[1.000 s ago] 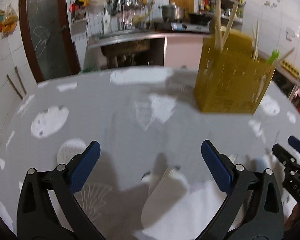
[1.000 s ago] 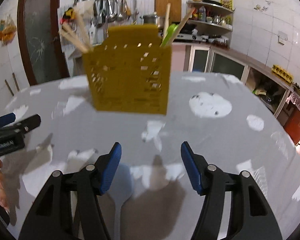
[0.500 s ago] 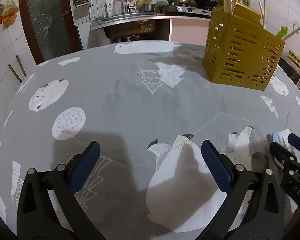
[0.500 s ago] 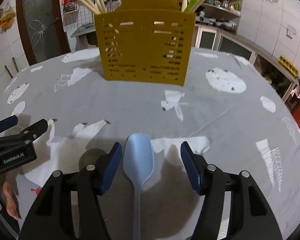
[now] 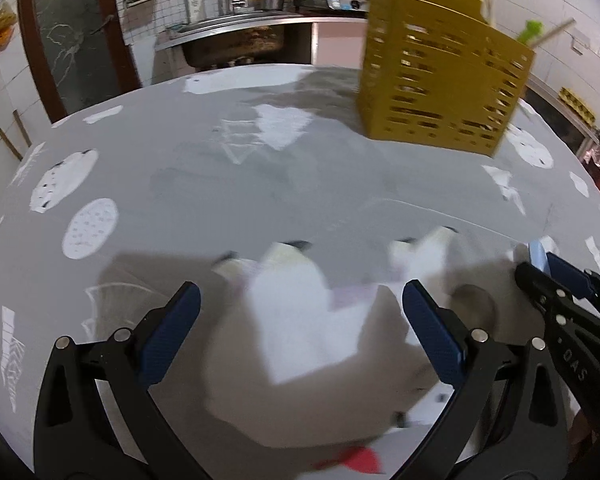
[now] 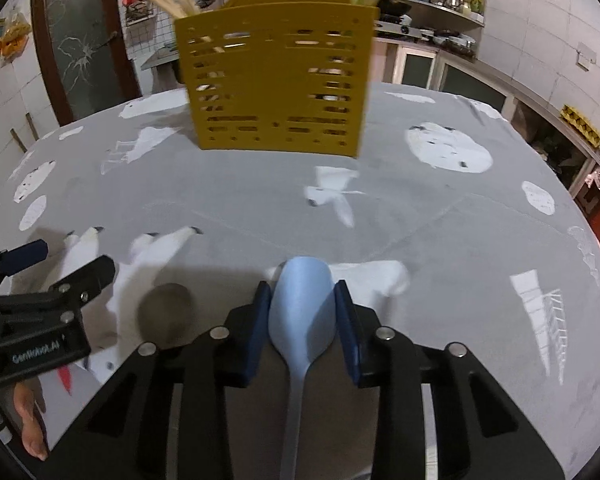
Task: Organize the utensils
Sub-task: 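Grasp the grey metal spoon with the left tool while the right tool holds the blue spoon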
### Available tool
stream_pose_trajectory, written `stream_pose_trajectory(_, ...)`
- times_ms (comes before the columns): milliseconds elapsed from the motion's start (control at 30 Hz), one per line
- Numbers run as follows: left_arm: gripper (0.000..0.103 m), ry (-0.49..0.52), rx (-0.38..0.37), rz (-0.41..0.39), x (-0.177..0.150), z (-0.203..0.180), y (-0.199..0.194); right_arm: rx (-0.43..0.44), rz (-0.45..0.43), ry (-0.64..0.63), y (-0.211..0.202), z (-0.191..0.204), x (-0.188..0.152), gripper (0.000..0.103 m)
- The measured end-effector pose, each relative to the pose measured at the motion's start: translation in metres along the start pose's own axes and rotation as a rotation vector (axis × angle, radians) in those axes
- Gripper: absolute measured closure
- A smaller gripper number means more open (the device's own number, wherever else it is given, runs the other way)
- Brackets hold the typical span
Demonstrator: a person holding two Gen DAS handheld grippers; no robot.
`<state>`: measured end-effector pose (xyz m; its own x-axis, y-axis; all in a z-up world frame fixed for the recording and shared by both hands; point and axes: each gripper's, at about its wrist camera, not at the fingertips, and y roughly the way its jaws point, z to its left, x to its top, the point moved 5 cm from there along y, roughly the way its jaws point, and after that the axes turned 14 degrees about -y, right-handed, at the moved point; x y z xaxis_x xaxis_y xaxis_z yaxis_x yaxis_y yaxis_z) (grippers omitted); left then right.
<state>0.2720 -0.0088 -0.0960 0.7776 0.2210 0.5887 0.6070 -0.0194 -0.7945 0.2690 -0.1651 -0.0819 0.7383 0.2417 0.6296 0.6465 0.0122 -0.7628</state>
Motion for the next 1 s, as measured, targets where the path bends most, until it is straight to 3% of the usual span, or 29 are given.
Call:
stream_pose_trajectory(333, 0.005, 0.045, -0.031, 0.038, -0.024, -0.053, -0.002, -0.043, 0.013, 0.072, -0.002, -0.056, -0.016, 0.07)
stream_pose_trajectory(700, 0.005, 0.088, -0.078, -0.024, -0.025, -0.075, -0.026, -0.081, 0.023, 0.113, -0.006, -0.095, -0.03, 0.07)
stream_pose_trajectory(1000, 0.008, 0.234, -0.124, 0.025, -0.054, -0.112, -0.024, -0.097, 0.022, 0.165, -0.012, -0.117, -0.041, 0.07)
